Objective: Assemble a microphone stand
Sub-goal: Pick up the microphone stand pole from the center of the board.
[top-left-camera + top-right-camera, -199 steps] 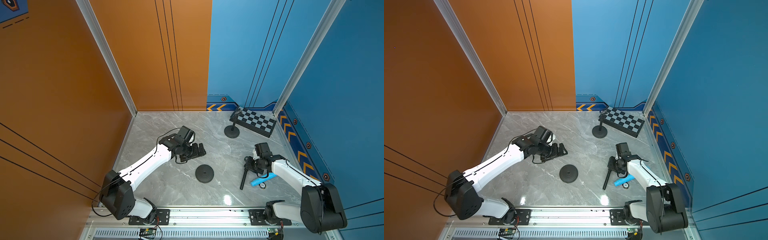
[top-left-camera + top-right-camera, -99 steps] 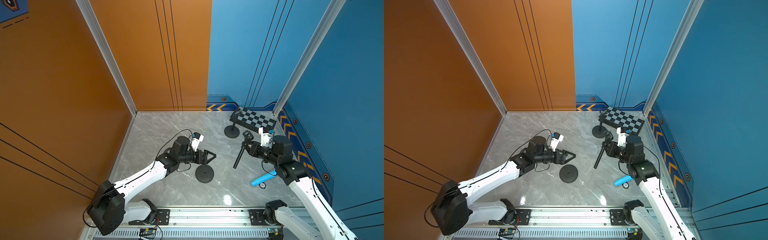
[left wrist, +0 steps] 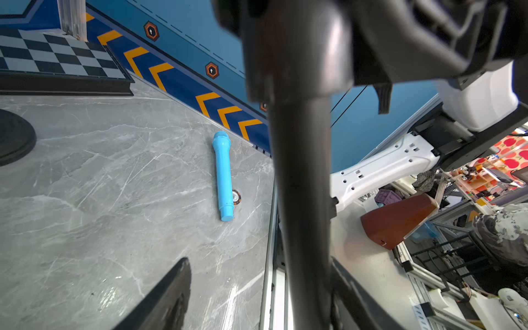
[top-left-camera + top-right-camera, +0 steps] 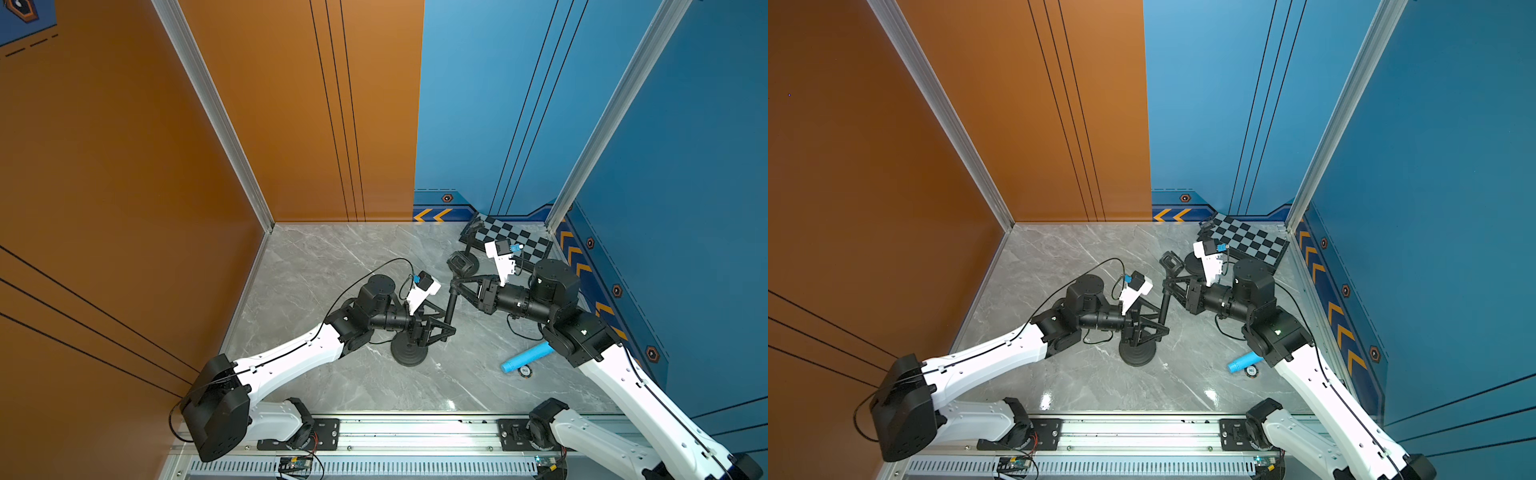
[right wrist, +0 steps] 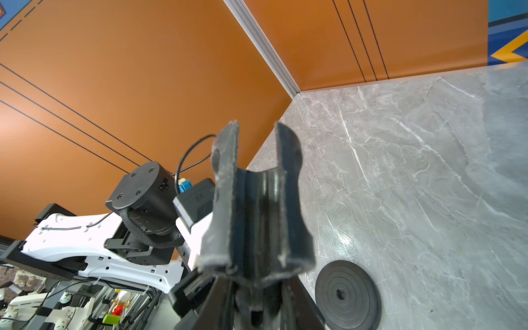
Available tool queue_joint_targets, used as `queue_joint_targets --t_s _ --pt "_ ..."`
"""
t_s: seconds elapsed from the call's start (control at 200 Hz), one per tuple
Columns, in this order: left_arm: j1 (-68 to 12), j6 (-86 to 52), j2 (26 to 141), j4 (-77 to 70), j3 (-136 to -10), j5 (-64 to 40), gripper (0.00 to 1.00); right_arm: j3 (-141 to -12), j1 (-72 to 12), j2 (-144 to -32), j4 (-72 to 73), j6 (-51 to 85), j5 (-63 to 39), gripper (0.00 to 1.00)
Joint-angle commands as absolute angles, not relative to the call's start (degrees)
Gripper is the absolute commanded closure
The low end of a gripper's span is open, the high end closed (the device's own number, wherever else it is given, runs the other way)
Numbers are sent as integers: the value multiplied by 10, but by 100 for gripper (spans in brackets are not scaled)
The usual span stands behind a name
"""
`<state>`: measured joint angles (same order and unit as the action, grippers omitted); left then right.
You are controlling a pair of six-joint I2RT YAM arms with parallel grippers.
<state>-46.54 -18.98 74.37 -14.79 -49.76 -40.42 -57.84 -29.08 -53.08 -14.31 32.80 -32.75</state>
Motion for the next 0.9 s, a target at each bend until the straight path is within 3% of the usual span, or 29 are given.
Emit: queue_joint_targets --t_s 0.0,0.095,0.13,0.17,0.305,0.42,0.606,0.896 --pt "-471 -177 733 -185 -506 -420 53 -584 -301 -529 -103 326 -316 98" --pt "-473 -161 729 -186 -499 -420 91 -575 -308 -531 -83 333 -309 98" --pt "-473 -156 726 -187 -496 -418 100 -572 -310 -530 -77 334 -305 98" --pt "-473 -152 724 -193 -492 -417 100 -567 -314 -528 -67 336 -296 94" --pt "-473 -153 718 -218 -484 -410 100 -515 -335 -511 47 334 -289 63" --pt "-472 -172 720 -228 -491 -391 100 -462 -378 -478 127 305 -178 53" --pt "-474 -196 728 -262 -492 -377 100 -348 -482 -448 330 221 17 49" --pt "-473 -175 732 -296 -473 -388 100 -341 -490 -475 418 207 3 43"
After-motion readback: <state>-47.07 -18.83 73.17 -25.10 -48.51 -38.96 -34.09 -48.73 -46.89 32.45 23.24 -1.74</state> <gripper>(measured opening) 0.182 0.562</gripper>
